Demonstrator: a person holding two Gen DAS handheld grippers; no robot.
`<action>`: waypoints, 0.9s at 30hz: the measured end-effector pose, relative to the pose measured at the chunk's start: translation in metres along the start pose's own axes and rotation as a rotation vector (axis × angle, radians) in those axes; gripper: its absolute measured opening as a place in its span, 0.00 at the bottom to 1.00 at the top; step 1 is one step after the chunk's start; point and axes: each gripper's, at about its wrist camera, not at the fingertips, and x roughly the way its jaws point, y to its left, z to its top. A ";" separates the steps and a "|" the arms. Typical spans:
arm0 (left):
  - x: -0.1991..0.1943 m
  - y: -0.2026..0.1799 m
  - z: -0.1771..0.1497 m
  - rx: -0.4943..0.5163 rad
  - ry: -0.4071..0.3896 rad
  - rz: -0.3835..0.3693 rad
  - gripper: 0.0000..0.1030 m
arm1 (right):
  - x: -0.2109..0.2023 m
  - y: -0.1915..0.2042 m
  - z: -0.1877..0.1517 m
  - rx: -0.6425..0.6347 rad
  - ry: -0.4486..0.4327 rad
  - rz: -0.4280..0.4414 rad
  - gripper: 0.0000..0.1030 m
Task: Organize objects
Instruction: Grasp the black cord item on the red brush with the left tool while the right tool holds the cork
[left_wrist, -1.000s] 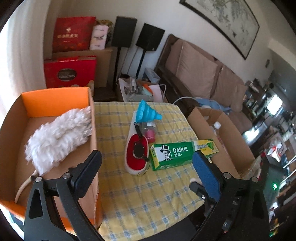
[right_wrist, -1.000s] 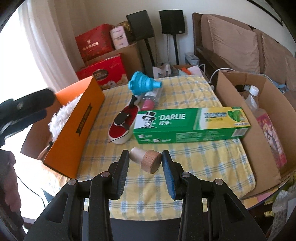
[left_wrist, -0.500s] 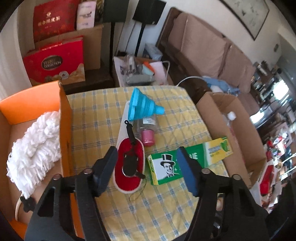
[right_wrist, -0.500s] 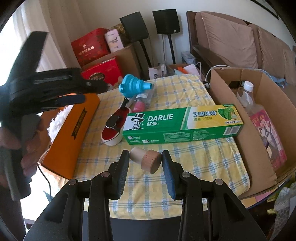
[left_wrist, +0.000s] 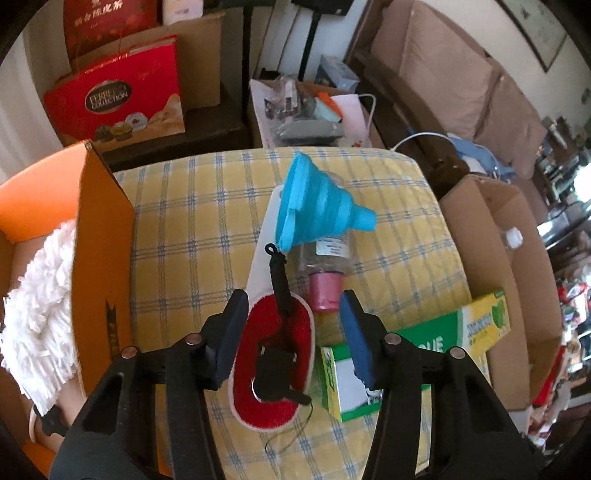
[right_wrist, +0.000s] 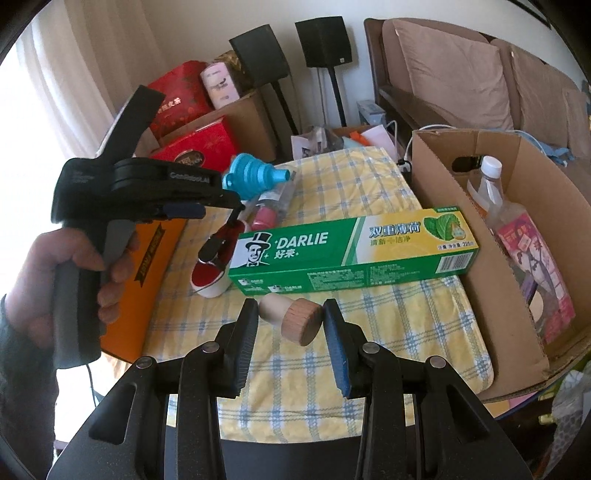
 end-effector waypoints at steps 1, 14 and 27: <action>0.005 0.001 0.001 -0.006 0.006 0.009 0.44 | 0.001 -0.001 0.000 0.001 0.002 0.001 0.35; 0.023 0.006 0.000 -0.034 0.019 0.040 0.15 | 0.008 -0.011 -0.001 0.018 0.018 -0.003 0.35; -0.020 0.004 -0.015 -0.034 -0.065 -0.056 0.09 | 0.004 -0.001 0.001 -0.008 0.010 -0.007 0.35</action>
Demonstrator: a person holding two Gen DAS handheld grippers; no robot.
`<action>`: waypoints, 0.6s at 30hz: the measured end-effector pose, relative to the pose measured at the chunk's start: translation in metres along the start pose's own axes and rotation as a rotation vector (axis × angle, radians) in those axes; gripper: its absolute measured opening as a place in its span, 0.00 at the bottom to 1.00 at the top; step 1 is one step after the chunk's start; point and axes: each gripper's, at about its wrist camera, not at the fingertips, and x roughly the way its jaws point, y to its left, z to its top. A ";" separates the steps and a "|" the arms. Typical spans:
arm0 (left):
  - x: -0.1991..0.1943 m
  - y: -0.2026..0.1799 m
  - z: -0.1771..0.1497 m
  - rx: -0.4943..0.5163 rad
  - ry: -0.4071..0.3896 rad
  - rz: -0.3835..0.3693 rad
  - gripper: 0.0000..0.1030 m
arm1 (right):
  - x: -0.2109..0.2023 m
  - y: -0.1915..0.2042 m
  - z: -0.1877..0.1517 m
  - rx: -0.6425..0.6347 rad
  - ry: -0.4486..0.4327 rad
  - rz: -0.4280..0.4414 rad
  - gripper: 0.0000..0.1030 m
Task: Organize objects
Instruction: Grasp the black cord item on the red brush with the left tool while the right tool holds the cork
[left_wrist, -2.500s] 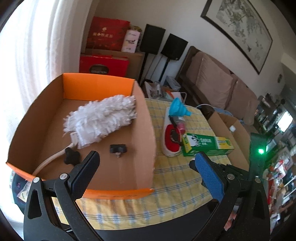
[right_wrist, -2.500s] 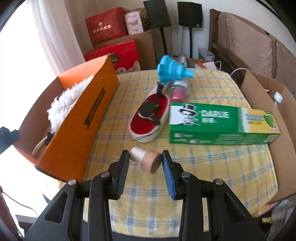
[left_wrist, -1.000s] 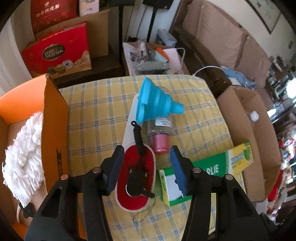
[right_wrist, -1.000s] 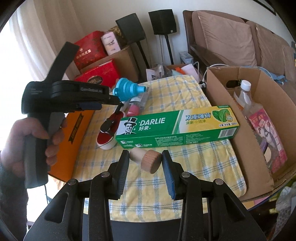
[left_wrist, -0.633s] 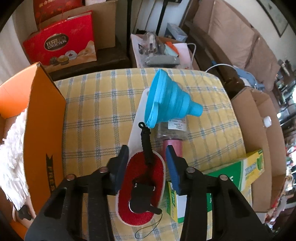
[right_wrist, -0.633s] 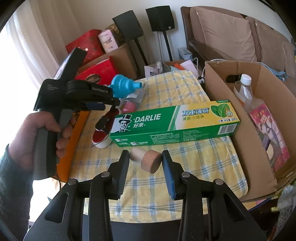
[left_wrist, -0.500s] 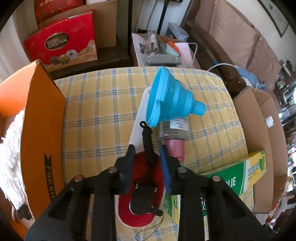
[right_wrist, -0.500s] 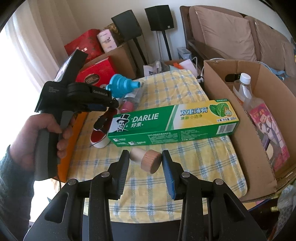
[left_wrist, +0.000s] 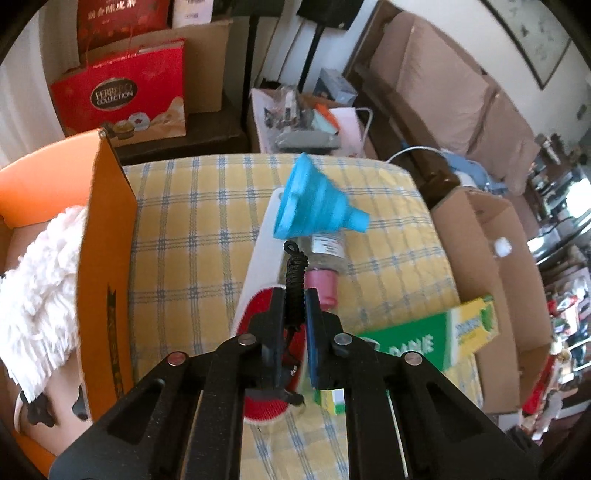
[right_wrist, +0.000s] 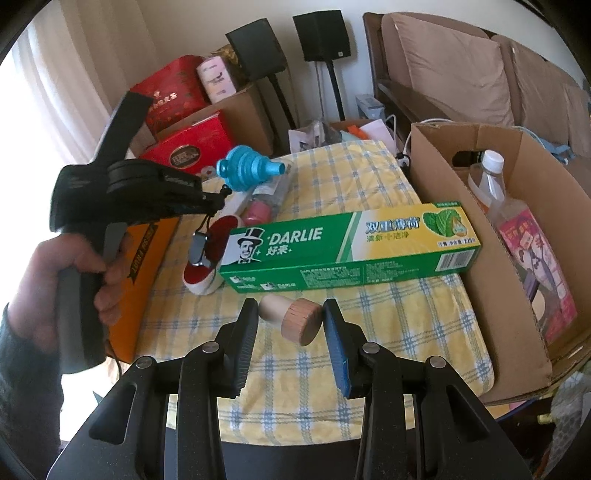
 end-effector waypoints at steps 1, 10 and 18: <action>-0.007 0.000 -0.003 0.002 -0.014 -0.011 0.09 | -0.001 0.001 0.002 -0.003 -0.002 0.001 0.35; -0.066 0.001 -0.022 0.006 -0.124 -0.139 0.09 | -0.018 0.013 0.022 -0.033 -0.033 0.028 0.35; -0.115 0.004 -0.038 0.013 -0.196 -0.204 0.09 | -0.034 0.036 0.037 -0.070 -0.061 0.057 0.35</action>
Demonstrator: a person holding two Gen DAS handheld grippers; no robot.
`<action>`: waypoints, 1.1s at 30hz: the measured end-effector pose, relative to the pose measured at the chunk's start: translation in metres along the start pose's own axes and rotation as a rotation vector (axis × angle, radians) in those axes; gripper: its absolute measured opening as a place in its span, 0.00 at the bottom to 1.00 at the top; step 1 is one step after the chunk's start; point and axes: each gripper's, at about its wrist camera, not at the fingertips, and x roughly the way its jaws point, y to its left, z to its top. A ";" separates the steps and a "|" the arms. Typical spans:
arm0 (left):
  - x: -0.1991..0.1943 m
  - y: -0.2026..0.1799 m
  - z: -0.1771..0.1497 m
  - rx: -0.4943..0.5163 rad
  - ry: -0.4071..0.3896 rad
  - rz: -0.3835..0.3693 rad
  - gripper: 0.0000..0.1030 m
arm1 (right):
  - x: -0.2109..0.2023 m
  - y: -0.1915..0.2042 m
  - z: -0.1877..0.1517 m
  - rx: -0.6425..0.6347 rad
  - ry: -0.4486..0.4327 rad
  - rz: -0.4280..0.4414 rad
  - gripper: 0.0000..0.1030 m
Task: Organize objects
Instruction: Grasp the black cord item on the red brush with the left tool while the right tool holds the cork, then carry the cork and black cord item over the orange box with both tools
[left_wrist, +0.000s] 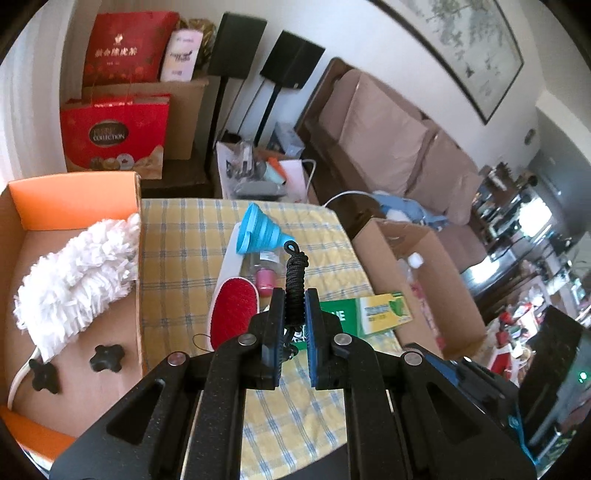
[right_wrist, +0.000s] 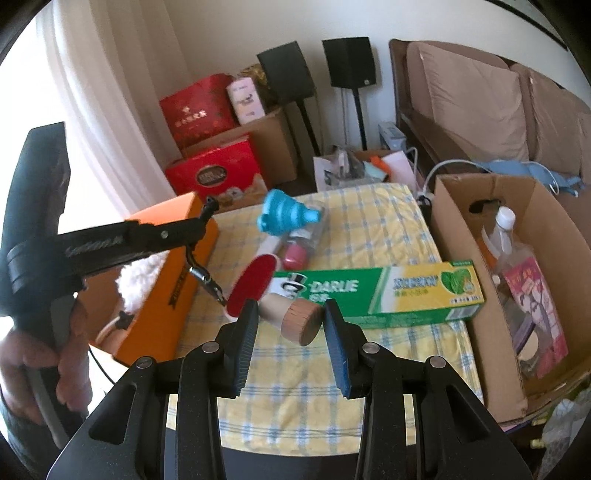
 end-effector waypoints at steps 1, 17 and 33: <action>-0.007 0.001 -0.001 -0.005 -0.007 -0.009 0.09 | -0.001 0.004 0.001 -0.006 -0.003 0.003 0.35; -0.090 0.040 -0.017 -0.073 -0.128 -0.049 0.09 | -0.012 0.074 0.009 -0.108 -0.016 0.088 0.35; -0.132 0.111 -0.037 -0.154 -0.182 0.034 0.09 | 0.028 0.155 0.000 -0.218 0.041 0.167 0.35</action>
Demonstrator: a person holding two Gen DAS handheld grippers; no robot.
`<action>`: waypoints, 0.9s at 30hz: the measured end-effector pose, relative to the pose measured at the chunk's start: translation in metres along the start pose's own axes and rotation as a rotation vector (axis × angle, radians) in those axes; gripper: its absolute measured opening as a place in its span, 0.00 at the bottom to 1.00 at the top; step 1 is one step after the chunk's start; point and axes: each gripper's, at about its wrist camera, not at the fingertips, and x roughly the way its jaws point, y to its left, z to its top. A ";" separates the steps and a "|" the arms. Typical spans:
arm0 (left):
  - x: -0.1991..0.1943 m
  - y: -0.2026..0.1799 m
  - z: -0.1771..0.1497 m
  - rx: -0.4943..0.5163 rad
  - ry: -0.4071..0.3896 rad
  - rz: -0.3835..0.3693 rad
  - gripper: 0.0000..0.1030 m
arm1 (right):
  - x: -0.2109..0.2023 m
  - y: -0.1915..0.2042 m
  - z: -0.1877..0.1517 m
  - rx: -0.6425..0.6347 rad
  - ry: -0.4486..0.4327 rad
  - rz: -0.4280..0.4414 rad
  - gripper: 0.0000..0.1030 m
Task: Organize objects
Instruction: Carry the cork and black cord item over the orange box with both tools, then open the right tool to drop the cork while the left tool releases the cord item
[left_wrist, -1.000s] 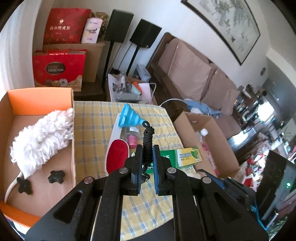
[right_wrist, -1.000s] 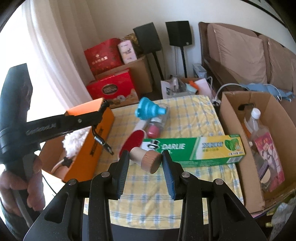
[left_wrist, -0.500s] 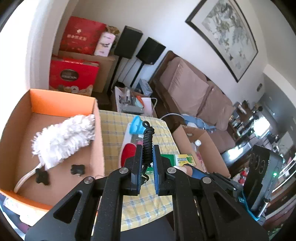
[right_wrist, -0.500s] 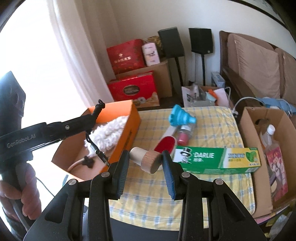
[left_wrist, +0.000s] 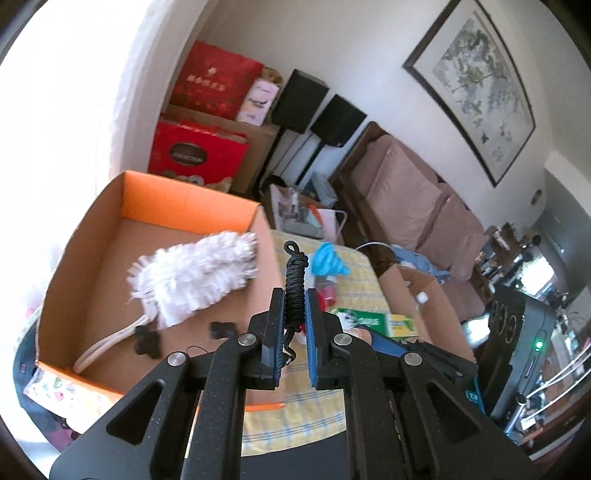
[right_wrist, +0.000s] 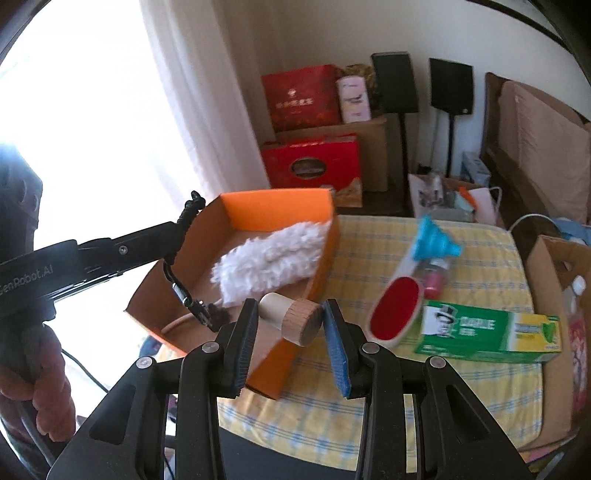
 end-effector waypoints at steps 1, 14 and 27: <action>0.001 0.004 -0.002 -0.003 0.002 0.008 0.09 | 0.005 0.002 -0.001 -0.004 0.007 0.004 0.35; 0.031 0.040 -0.024 -0.029 0.078 0.085 0.10 | 0.062 0.018 -0.018 -0.035 0.098 0.016 0.36; 0.023 0.037 -0.030 -0.028 0.054 0.117 0.58 | 0.042 0.009 -0.015 -0.026 0.055 -0.016 0.58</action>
